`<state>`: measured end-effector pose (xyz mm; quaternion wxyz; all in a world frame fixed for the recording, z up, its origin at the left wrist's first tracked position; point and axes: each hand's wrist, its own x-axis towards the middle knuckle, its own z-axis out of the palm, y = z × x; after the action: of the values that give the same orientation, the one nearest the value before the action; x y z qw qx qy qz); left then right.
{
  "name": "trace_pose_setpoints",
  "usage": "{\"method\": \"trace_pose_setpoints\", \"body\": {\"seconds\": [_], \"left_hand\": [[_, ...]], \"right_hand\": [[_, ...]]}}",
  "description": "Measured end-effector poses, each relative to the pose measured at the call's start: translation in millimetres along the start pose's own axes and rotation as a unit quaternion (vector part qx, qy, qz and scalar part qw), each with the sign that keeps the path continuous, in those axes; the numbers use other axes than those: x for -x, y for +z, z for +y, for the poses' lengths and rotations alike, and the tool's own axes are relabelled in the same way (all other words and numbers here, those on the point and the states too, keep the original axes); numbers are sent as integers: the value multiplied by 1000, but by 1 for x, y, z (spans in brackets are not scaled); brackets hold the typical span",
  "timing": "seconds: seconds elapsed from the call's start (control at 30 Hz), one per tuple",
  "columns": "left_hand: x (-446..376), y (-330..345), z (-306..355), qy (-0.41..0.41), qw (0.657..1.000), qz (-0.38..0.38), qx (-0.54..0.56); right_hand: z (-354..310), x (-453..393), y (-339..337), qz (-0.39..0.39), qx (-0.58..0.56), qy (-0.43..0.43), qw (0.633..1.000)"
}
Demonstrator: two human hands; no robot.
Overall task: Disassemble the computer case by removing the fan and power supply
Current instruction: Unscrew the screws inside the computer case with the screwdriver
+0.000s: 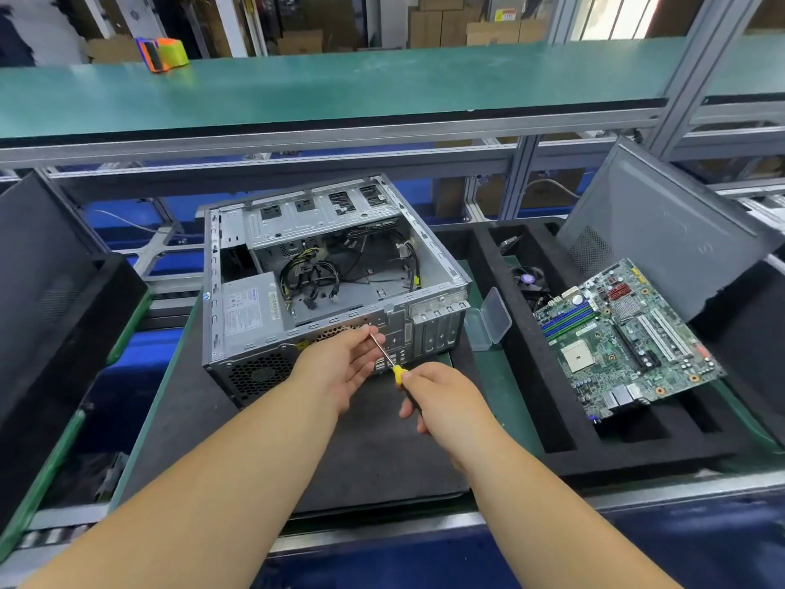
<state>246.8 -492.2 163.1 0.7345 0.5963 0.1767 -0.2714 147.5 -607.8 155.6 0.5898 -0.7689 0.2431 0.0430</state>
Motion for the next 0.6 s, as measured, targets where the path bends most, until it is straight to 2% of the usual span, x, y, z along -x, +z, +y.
{"method": "trace_pose_setpoints", "body": {"seconds": [0.27,0.4,0.5,0.6], "left_hand": [[3,12,-11,42,999,7,-21],[3,36,-30,61,987,16,-151],[4,57,-54,95,952,-46,-286],[-6,76,-72,170,886,-53,-428]], "right_hand": [[30,-8,-30,-24,6,-5,1000],[48,-19,-51,27,-45,-1,999],[58,-25,-75,72,-83,11,994],[71,-29,-101,97,-89,28,991]]}}
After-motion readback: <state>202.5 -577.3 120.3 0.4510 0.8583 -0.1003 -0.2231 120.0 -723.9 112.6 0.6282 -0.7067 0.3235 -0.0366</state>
